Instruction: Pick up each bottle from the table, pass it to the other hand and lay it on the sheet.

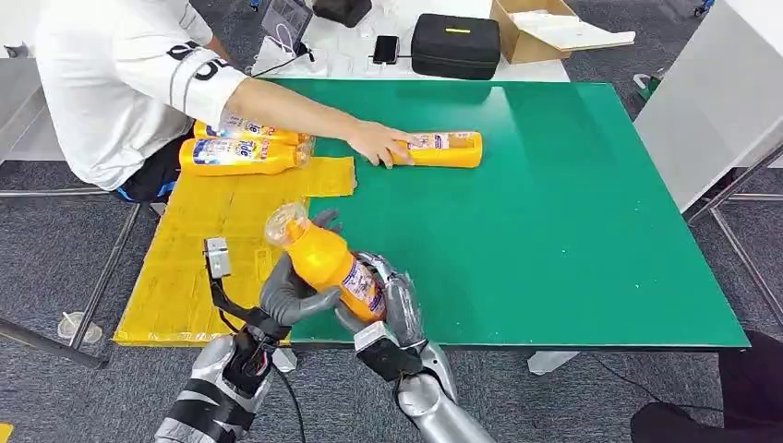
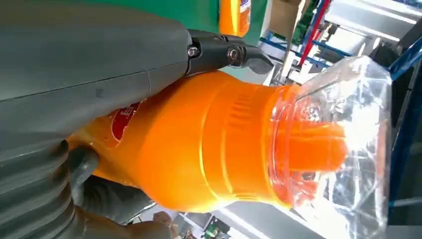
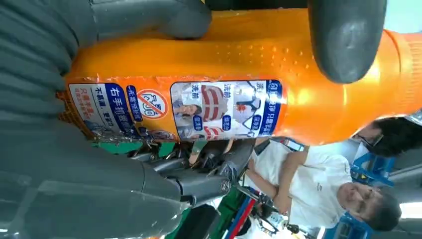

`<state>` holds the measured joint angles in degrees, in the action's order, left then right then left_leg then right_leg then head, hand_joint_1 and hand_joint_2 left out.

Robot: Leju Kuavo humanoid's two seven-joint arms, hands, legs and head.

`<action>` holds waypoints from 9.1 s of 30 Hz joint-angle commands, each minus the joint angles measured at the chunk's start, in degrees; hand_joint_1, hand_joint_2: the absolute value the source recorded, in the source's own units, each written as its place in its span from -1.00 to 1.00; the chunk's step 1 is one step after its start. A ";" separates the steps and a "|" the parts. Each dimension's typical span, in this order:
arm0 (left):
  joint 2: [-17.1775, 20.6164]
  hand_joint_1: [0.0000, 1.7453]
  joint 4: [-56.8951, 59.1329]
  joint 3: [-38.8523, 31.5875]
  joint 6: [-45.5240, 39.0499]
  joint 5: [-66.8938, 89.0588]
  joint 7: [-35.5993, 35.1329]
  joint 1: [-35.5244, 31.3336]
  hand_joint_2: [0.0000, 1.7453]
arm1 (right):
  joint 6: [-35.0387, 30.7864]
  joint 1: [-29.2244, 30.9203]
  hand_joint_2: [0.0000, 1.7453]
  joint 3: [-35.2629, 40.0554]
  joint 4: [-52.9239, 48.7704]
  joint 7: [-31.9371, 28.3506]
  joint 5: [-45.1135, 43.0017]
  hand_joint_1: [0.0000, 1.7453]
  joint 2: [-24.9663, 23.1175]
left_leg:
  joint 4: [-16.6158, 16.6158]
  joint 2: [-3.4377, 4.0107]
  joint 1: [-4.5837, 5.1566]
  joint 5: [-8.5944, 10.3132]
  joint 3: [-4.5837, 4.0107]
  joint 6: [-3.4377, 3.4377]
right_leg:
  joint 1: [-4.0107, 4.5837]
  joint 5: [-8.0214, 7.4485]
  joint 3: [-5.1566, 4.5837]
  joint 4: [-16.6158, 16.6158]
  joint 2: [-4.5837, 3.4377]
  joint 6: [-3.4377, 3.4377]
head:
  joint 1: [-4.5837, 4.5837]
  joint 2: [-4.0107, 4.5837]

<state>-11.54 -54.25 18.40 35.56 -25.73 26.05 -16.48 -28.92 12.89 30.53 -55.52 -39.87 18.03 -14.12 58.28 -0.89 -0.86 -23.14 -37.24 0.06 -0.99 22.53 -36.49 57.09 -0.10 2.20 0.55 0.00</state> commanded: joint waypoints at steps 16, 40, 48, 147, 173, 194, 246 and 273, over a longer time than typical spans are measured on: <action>2.07 -1.00 5.47 6.06 -2.79 1.76 1.14 -4.14 1.00 | 1.66 7.02 1.00 5.61 20.17 -0.13 2.31 0.98 -4.30 | -0.01 0.04 -0.03 -0.02 0.11 0.00 | 0.05 0.03 0.08 -0.03 0.02 -0.08 | 0.02 0.00; 1.66 1.00 5.00 4.40 -5.72 5.05 2.82 -4.12 1.00 | 1.48 7.34 1.00 4.37 20.91 -0.13 2.01 0.92 -4.45 | 0.01 0.03 -0.05 -0.09 0.26 -0.02 | 0.09 0.09 0.22 -0.03 0.06 -0.13 | 0.00 0.00; 1.10 1.00 2.73 1.38 -5.06 1.37 1.05 -2.89 1.00 | -0.44 6.46 1.00 2.67 18.03 -0.13 0.97 -1.00 -4.51 | 0.03 0.06 -0.06 -0.13 0.30 -0.04 | 0.10 0.11 0.26 -0.03 0.04 -0.13 | 0.00 0.00; 13.15 -1.00 36.46 -1.22 -32.41 79.67 10.86 -17.58 -1.00 | 10.17 1.49 -1.00 1.14 -3.95 -0.13 -6.46 -1.00 -1.84 | -0.08 0.35 -0.02 0.03 0.48 0.04 | 0.03 -0.04 0.39 -0.03 -0.26 -0.12 | -0.02 -0.02; 2.63 -1.00 5.83 -32.83 -29.23 21.68 13.95 -8.47 1.00 | 7.73 6.65 1.00 -5.06 -1.31 23.10 17.58 -1.00 9.07 | -0.02 0.20 -0.03 0.04 0.45 0.01 | 0.05 -0.04 0.43 -0.03 -0.18 -0.09 | 0.00 0.00; 3.36 -1.00 4.49 -30.52 -34.45 29.83 13.95 -4.81 1.00 | 28.37 10.24 1.00 -5.18 1.63 35.43 23.07 -1.00 21.80 | 0.01 0.23 -0.01 0.01 0.33 0.00 | 0.03 -0.03 0.30 -0.01 -0.16 -0.08 | 0.00 0.00; 0.21 -1.00 8.64 -27.79 -21.48 20.14 7.25 -4.23 1.00 | 7.02 2.16 1.00 -11.53 -9.26 22.62 15.36 1.00 12.85 | -0.09 0.41 -0.04 -0.04 0.83 0.03 | 0.09 -0.05 0.74 -0.11 -0.31 -0.14 | 0.02 0.00; 1.16 -1.00 -1.38 -5.57 0.37 -5.94 -6.00 2.90 1.00 | 1.26 -4.52 1.00 -21.38 -7.32 -0.13 3.45 1.00 2.29 | -0.05 0.39 -0.03 -0.22 0.52 -0.04 | 0.08 0.07 0.43 -0.09 -0.27 -0.16 | 0.00 0.00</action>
<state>-12.74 -54.79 4.19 31.14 -25.87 22.72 -14.45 -32.40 6.94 9.53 -72.72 -38.51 22.36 -8.81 58.28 -0.59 -0.85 -23.25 -37.09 0.05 -0.99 22.52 -36.43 57.09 -0.36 2.15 0.55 0.00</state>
